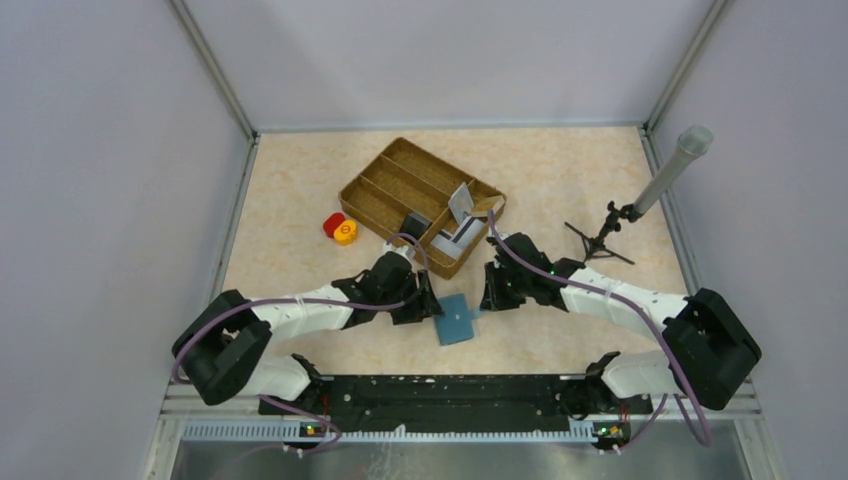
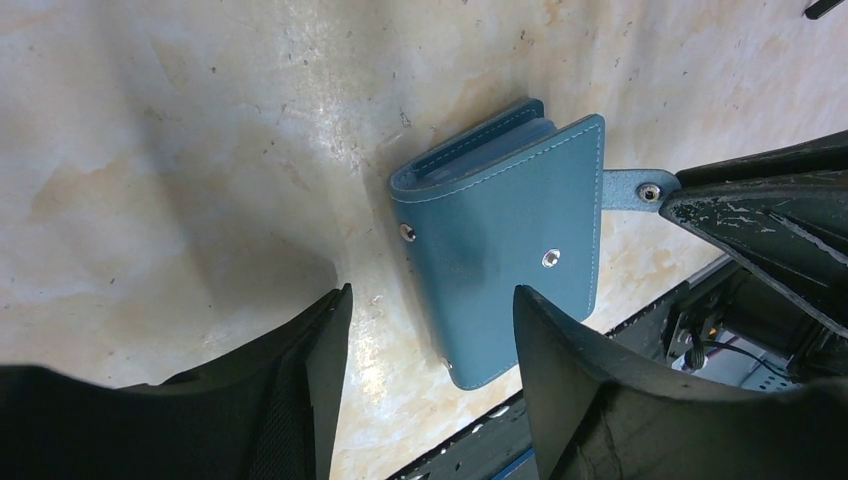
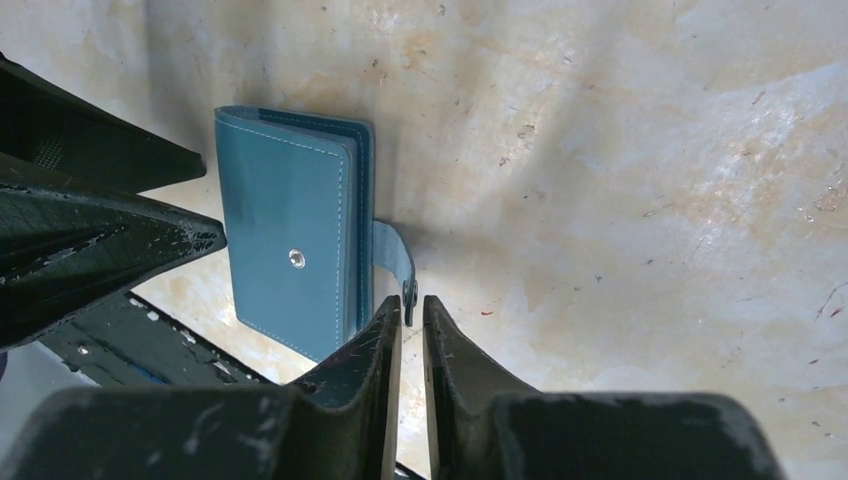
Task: Put the credit cards into the card holder
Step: Close the card holder at the center of the board.
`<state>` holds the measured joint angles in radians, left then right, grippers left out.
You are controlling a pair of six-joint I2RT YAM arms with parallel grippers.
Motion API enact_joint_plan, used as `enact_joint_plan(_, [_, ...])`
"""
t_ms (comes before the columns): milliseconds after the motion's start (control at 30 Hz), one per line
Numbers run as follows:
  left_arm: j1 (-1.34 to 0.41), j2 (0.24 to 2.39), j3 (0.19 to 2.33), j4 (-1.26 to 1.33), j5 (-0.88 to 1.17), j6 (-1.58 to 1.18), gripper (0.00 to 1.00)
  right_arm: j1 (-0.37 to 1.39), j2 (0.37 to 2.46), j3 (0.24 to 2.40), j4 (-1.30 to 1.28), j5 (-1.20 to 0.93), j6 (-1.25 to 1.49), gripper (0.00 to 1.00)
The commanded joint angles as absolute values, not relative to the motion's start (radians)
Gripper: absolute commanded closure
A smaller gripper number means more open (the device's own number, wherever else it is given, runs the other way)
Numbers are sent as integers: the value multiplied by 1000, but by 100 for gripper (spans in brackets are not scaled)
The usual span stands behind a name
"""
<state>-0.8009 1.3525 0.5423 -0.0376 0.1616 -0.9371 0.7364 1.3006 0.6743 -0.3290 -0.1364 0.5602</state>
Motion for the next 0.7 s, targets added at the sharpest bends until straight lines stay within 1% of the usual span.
enact_joint_plan(0, [-809,1379,564,-78,137,-927,37,733,1299,669,-288,-144,558,89])
enact_joint_plan(167, [-820,1400,574,-95,124,-927,43,734,1300,664,-263,-174,556,100])
enact_joint_plan(333, [-835,1424,590,-128,99,-925,50,733,1311,651,-234,-204,555,100])
enact_joint_plan(667, [-864,1466,624,-188,40,-915,58,735,1347,652,-256,-141,544,100])
